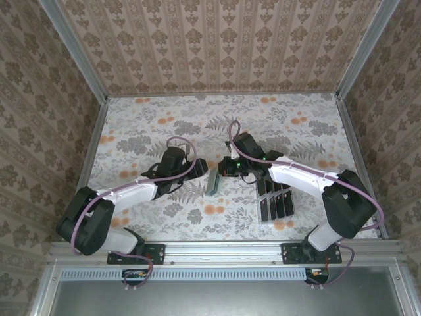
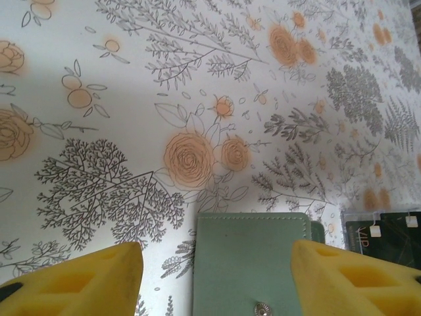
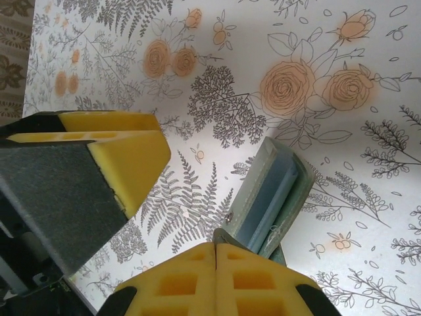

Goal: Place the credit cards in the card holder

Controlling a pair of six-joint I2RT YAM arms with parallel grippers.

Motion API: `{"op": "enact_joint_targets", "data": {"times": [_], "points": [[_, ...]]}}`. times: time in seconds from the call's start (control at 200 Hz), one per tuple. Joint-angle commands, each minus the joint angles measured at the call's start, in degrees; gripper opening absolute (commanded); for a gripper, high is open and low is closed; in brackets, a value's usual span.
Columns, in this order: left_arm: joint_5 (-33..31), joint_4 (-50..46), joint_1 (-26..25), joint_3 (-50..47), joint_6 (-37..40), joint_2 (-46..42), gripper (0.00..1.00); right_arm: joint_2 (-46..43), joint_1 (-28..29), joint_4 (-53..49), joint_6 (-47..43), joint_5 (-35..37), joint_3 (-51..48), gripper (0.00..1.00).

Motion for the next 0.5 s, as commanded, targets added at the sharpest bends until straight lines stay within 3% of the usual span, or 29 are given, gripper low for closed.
{"op": "enact_joint_targets", "data": {"times": [0.0,0.495], "points": [[1.5,-1.7,0.1,0.6,2.6,0.0,0.64,-2.3,0.4,-0.4,1.3,-1.2,1.8,0.00],[1.7,-1.7,-0.8,1.7,3.6,1.3,0.65,-1.6,0.4,-0.5,0.9,-0.5,1.2,0.00]]}}
